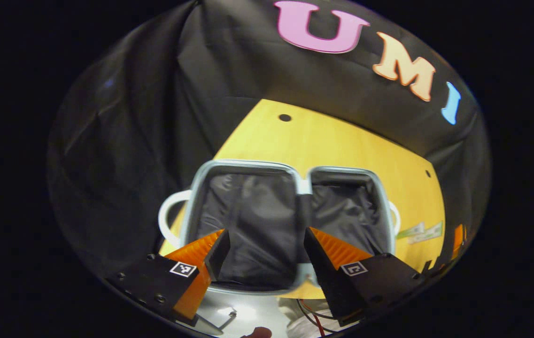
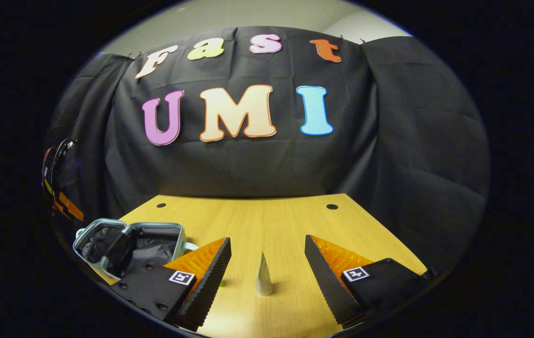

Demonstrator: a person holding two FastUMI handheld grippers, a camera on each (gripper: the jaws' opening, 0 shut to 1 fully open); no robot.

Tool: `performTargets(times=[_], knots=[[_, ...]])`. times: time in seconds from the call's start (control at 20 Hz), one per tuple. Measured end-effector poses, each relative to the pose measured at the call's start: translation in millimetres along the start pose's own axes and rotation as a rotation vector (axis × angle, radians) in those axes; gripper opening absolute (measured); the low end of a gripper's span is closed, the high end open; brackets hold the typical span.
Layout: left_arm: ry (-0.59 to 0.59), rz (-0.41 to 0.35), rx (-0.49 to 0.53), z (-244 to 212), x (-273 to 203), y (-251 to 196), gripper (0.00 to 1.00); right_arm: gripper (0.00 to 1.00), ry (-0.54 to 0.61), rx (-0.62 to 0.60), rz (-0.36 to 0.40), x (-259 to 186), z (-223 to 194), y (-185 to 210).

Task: First open the suitcase, pack the skin care products into it, and then close the suitcase.

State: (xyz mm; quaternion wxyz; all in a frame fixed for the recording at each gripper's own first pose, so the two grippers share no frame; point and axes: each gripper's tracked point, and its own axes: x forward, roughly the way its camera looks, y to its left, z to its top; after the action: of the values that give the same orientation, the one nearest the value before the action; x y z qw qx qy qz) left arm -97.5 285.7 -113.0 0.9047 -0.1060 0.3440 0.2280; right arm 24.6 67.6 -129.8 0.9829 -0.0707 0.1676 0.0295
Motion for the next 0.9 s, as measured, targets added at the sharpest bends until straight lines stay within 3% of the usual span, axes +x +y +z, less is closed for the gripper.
performTargets(times=[0.2,0.4,0.65,0.9], knots=[[-0.003,-0.097,-0.025,-41,-11,-100,0.97,0.98,0.091,-0.013,0.152,13,-27,-6],[-0.01,-0.174,-0.033,-85,-7,-197,0.97,0.98,0.178,0.001,0.357,24,-49,-1],[-0.037,-0.203,-0.019,-117,16,-290,0.97,0.98,0.284,-0.049,0.547,45,-85,3],[-0.113,-0.182,-0.035,-125,67,-335,0.96,0.98,0.316,-0.128,0.645,60,-118,8]])
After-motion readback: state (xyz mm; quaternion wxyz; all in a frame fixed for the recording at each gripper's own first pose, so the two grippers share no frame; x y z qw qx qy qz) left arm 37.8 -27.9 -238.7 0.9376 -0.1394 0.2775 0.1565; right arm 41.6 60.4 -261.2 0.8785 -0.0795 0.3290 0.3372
